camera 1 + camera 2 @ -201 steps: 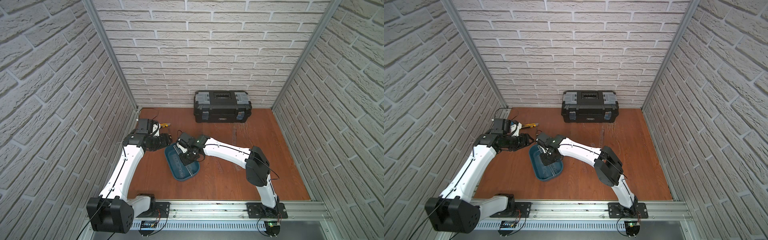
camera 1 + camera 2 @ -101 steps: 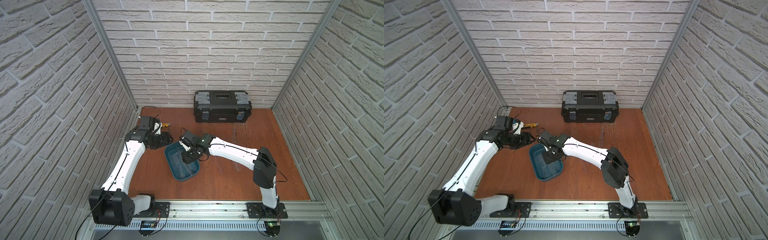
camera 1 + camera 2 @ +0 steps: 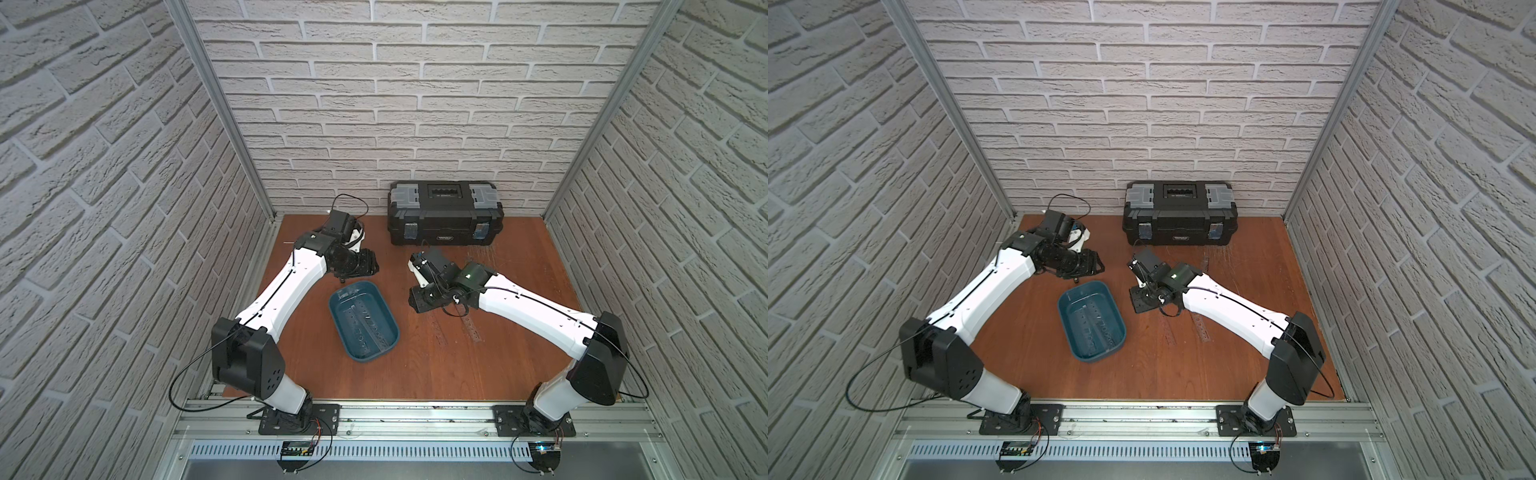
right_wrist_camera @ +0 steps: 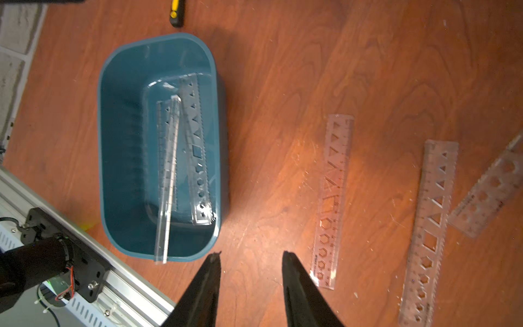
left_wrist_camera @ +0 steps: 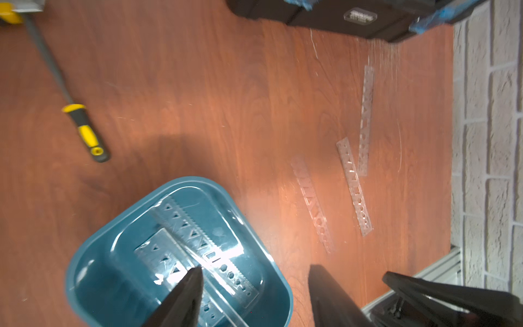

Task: Put the scattered rulers into the storage box
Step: Adjust the ruler in the storage box.

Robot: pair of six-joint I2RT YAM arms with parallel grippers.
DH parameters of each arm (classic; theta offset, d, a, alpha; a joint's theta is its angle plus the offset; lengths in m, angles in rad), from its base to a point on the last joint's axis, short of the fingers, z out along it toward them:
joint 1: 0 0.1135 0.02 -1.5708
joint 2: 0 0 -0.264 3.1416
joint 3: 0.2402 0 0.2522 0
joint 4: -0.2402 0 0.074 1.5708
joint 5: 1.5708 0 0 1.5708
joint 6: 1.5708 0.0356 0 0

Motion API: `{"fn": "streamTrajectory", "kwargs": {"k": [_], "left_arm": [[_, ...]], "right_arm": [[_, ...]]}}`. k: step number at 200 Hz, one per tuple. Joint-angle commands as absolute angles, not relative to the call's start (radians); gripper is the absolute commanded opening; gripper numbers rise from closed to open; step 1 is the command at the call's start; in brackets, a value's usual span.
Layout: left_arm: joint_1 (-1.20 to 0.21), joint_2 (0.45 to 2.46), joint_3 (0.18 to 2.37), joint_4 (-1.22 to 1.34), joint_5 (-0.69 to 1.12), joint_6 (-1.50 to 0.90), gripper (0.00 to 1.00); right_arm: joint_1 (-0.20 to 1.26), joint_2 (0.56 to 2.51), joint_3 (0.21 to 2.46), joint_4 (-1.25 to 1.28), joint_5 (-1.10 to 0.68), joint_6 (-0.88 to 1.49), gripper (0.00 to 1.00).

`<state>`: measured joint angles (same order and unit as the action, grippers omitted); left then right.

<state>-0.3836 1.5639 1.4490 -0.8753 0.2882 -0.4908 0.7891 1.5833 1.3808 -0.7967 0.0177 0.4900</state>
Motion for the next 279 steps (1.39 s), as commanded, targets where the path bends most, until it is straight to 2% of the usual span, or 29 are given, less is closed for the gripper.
{"fn": "streamTrajectory", "kwargs": {"k": [1, 28, 57, 75, 119, 163, 193, 231, 279], "left_arm": [[-0.424, 1.613, 1.487, -0.868, 0.274, -0.492, 0.64], [-0.466, 1.669, 1.515, -0.863, 0.270, -0.499, 0.64], [-0.483, 1.714, 1.530, -0.847, 0.279, -0.509, 0.63], [-0.484, 1.730, 1.533, -0.838, 0.279, -0.515, 0.63], [-0.419, 1.700, 1.504, -0.830, 0.294, -0.522, 0.62], [-0.215, 1.480, 1.385, -0.855, 0.322, -0.506, 0.64], [-0.092, 1.341, 1.307, -0.895, 0.354, -0.478, 0.66], [-0.049, 1.246, 1.216, -0.893, 0.384, -0.479, 0.66], [-0.043, 1.226, 1.172, -0.852, 0.417, -0.499, 0.66]], "right_arm": [[0.799, 1.532, 1.323, -0.775, 0.014, 0.483, 0.39], [0.798, 1.494, 1.248, -0.733, -0.031, 0.489, 0.34], [0.809, 1.485, 1.199, -0.705, -0.085, 0.495, 0.23], [0.836, 1.485, 1.186, -0.693, -0.088, 0.492, 0.21], [0.908, 1.528, 1.248, -0.681, -0.100, 0.474, 0.26], [0.972, 1.702, 1.448, -0.761, -0.106, 0.415, 0.33], [0.997, 1.857, 1.603, -0.840, -0.122, 0.375, 0.33], [1.009, 2.002, 1.733, -0.920, -0.125, 0.354, 0.37], [1.024, 2.110, 1.819, -0.983, -0.106, 0.339, 0.39]]}}
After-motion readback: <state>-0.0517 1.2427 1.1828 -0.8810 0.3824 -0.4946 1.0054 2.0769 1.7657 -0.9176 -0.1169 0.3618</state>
